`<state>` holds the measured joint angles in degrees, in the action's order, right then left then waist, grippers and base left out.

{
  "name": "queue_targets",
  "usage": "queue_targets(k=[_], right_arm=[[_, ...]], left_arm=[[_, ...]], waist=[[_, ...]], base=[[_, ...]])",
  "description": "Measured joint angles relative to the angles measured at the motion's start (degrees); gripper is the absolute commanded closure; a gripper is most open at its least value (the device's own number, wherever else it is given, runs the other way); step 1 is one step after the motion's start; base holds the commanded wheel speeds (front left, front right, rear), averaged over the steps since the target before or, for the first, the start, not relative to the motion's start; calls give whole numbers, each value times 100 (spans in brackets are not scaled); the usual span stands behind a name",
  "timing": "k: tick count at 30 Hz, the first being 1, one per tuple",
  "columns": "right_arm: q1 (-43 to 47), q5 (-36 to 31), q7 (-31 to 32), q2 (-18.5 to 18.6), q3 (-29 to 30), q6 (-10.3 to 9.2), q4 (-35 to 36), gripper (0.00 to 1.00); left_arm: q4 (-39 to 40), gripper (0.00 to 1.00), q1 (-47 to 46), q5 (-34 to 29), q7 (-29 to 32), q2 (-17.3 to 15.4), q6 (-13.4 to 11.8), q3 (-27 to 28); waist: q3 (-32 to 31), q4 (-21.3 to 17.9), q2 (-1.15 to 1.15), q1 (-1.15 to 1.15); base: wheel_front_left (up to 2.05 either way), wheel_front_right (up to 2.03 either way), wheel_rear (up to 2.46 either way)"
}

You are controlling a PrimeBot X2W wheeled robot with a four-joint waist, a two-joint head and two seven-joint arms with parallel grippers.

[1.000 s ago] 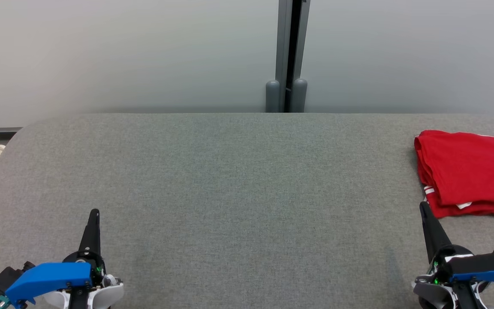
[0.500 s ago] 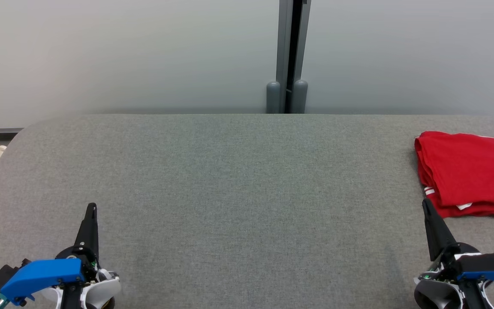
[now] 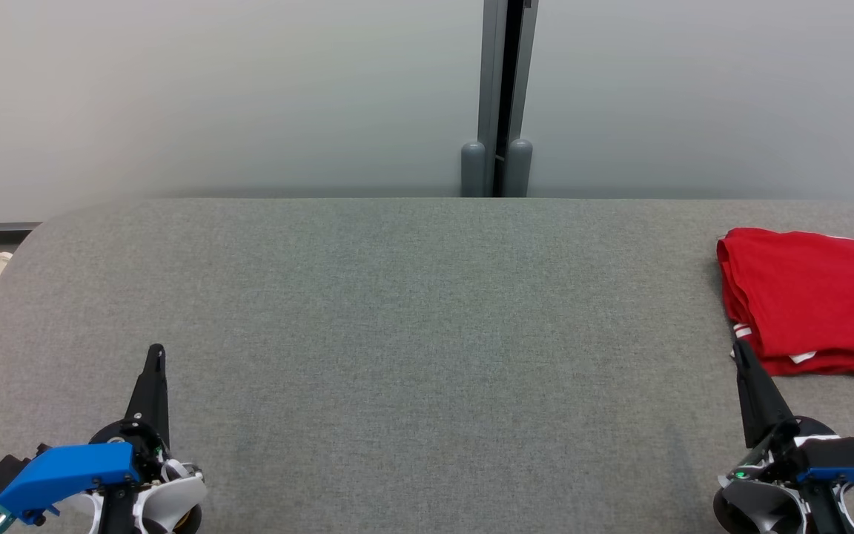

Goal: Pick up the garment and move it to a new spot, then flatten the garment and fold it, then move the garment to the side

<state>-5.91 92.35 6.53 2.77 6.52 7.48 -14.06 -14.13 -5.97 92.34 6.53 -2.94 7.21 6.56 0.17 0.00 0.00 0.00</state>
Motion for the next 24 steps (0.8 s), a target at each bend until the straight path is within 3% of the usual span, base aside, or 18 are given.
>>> queue_targets(k=[24], right_arm=[[-1,0,1,0,0,0,1,100]], left_arm=[[0,100,0,0,0,1,1,0]], waist=[[0,0,0,0]], base=[[0,0,0]])
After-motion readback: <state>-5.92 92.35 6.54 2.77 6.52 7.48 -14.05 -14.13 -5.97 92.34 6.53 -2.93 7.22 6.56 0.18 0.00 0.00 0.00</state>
